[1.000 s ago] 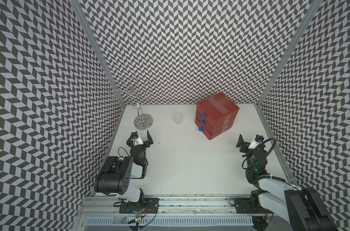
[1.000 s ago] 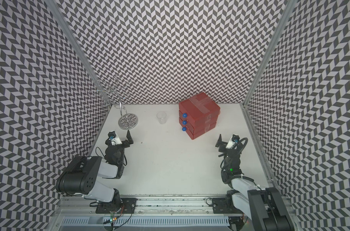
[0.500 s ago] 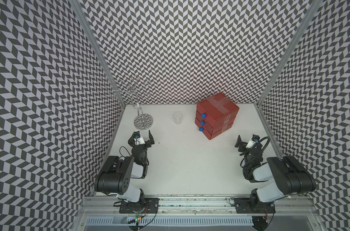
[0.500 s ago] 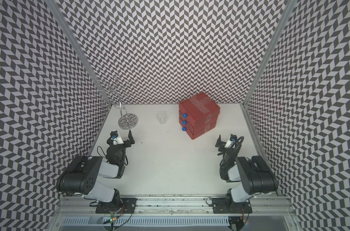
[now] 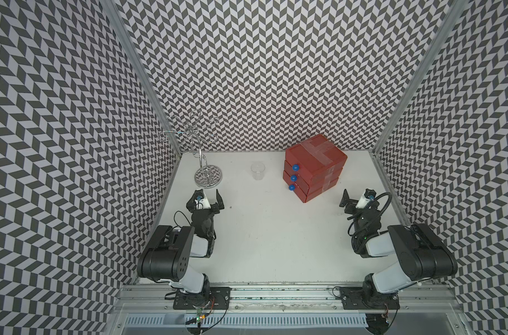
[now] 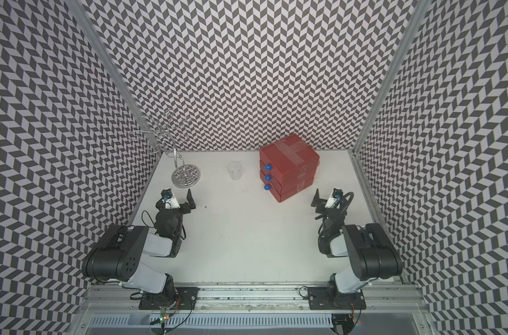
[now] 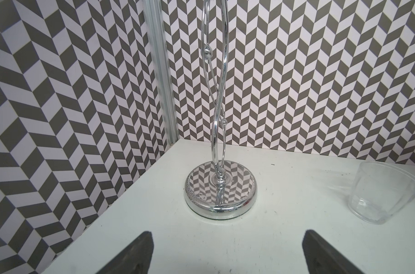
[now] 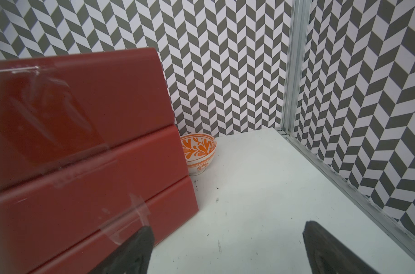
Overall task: Place the fruit knives into the drawer by color
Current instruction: Reset both arms
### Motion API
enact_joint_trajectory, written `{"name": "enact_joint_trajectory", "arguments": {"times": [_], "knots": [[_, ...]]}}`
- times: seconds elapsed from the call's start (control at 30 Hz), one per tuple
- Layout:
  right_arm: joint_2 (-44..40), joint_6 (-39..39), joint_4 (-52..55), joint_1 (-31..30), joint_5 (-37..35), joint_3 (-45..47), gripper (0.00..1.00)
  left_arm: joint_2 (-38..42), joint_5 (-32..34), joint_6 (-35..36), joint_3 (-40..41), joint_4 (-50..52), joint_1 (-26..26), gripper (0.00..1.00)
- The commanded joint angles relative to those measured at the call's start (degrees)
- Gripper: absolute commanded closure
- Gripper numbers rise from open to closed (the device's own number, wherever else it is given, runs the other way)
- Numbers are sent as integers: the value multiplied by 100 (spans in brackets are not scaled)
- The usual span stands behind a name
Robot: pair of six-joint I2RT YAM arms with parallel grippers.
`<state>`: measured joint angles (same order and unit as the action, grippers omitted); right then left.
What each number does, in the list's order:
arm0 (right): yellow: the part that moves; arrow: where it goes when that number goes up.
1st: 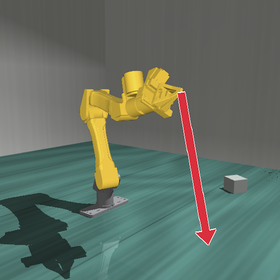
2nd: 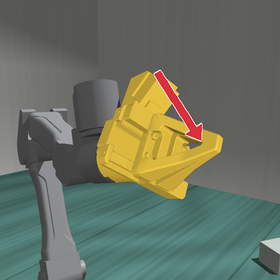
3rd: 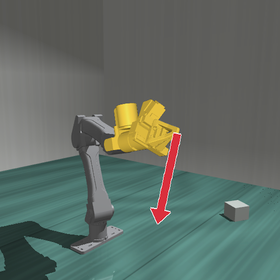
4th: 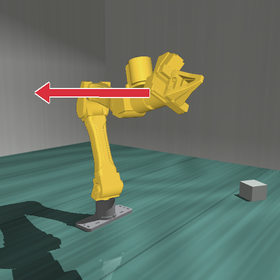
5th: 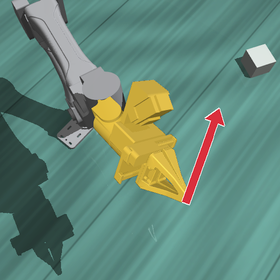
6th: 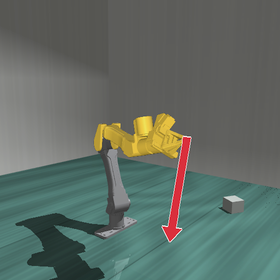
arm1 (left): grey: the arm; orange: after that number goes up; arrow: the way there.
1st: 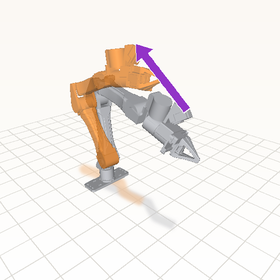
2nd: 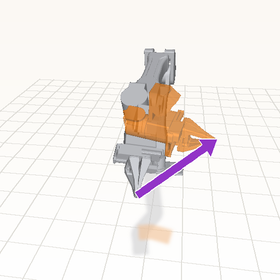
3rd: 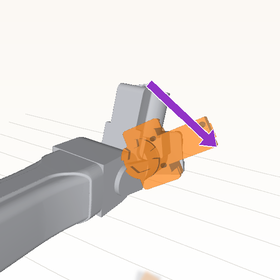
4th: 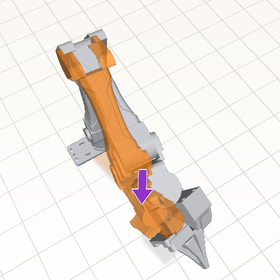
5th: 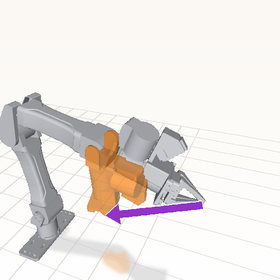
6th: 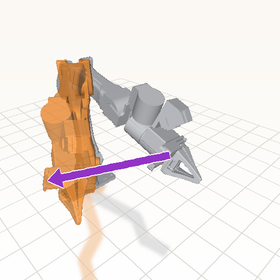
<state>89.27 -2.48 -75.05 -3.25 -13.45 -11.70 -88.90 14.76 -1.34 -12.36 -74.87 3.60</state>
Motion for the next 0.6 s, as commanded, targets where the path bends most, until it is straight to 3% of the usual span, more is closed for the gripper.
{"name": "enact_joint_trajectory", "arguments": {"times": [0.0,0.57], "knots": [[46,76,-410,-36,-68,36,1,-35,-35,-33,-109,33,-39,0],[68,102,-326,-52,-79,-35,1,-38,-26,-24,-91,14,-33,0]]}}
